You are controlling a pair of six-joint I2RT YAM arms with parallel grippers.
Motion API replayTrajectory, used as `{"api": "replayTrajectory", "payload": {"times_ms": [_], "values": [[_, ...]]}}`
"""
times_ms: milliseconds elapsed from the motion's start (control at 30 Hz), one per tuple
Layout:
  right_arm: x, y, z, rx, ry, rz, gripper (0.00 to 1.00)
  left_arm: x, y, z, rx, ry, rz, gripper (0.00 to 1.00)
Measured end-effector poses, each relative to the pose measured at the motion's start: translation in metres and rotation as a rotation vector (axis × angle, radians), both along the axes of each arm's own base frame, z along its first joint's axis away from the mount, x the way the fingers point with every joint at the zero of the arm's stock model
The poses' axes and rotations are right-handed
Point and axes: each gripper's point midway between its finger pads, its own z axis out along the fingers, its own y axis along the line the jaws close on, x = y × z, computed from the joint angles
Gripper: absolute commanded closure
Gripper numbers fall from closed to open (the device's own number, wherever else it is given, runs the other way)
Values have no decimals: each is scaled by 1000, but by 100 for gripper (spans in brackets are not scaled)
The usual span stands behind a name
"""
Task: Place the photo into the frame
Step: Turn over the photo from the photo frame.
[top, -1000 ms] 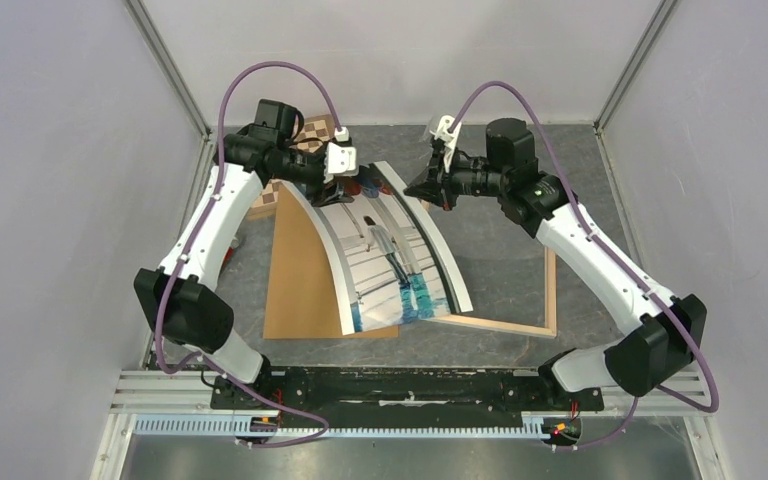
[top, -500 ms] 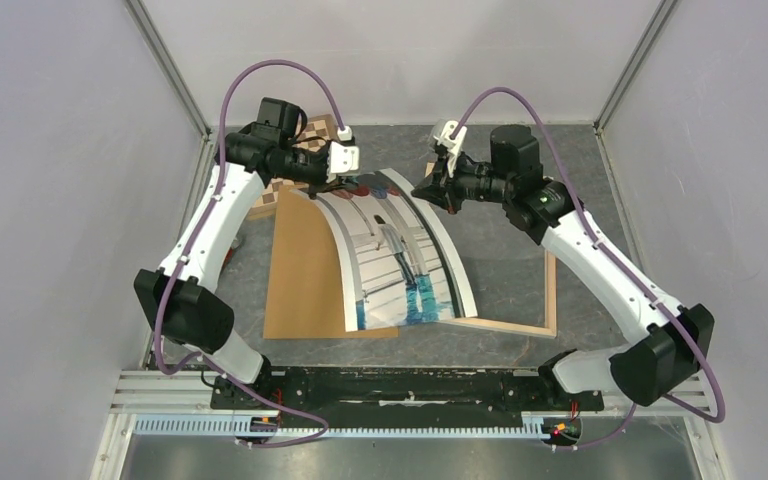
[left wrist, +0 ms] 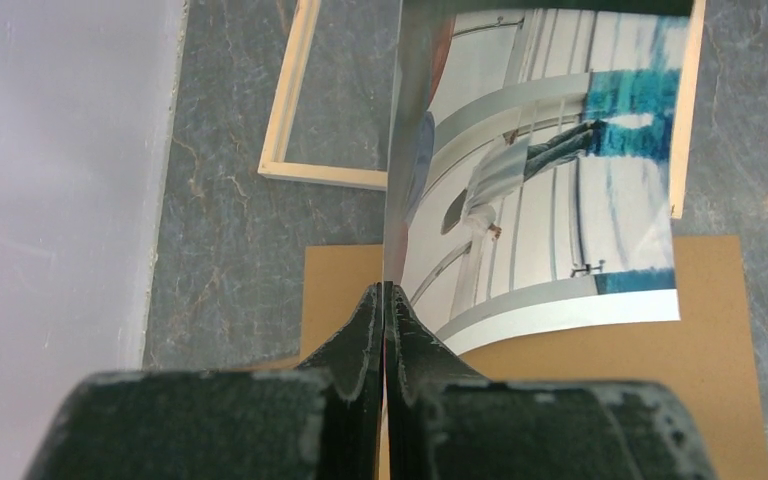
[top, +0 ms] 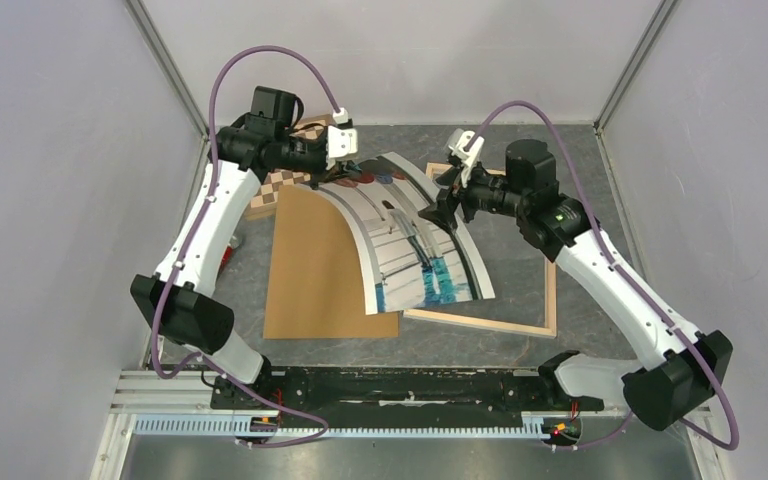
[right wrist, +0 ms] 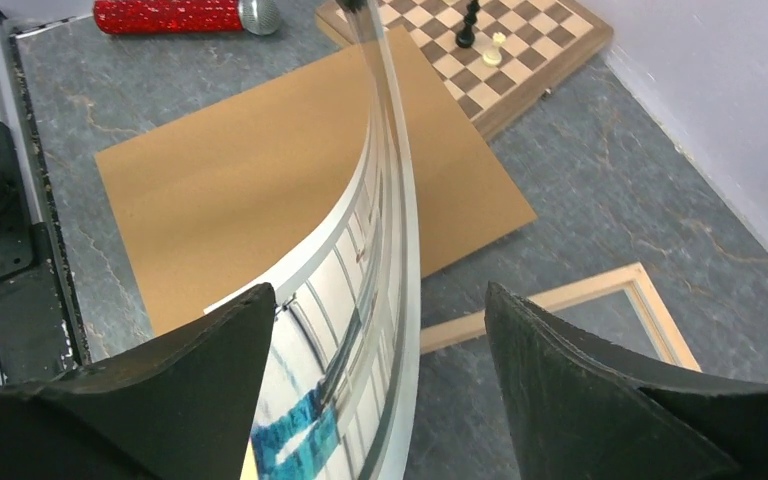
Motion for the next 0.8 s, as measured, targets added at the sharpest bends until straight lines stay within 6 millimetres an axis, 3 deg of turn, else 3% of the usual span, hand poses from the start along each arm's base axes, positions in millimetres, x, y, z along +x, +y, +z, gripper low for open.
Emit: {"api": "replayTrajectory", "payload": {"times_ms": [133, 300, 467, 567, 800], "values": [[-1, -15, -6, -5, -1, -40, 20, -3, -3, 8, -31, 18, 2, 98], [-6, -32, -28, -25, 29, -75, 21, -6, -6, 22, -63, 11, -9, 98], [-9, -51, -50, -46, 60, -115, 28, -8, -8, 32, -83, -3, -19, 98], [-8, -61, -55, -47, 65, -132, 43, -10, -10, 37, -95, -7, -26, 98], [-11, -62, -55, -29, 69, -118, 92, -11, -13, 49, -131, -9, -32, 98]]}}
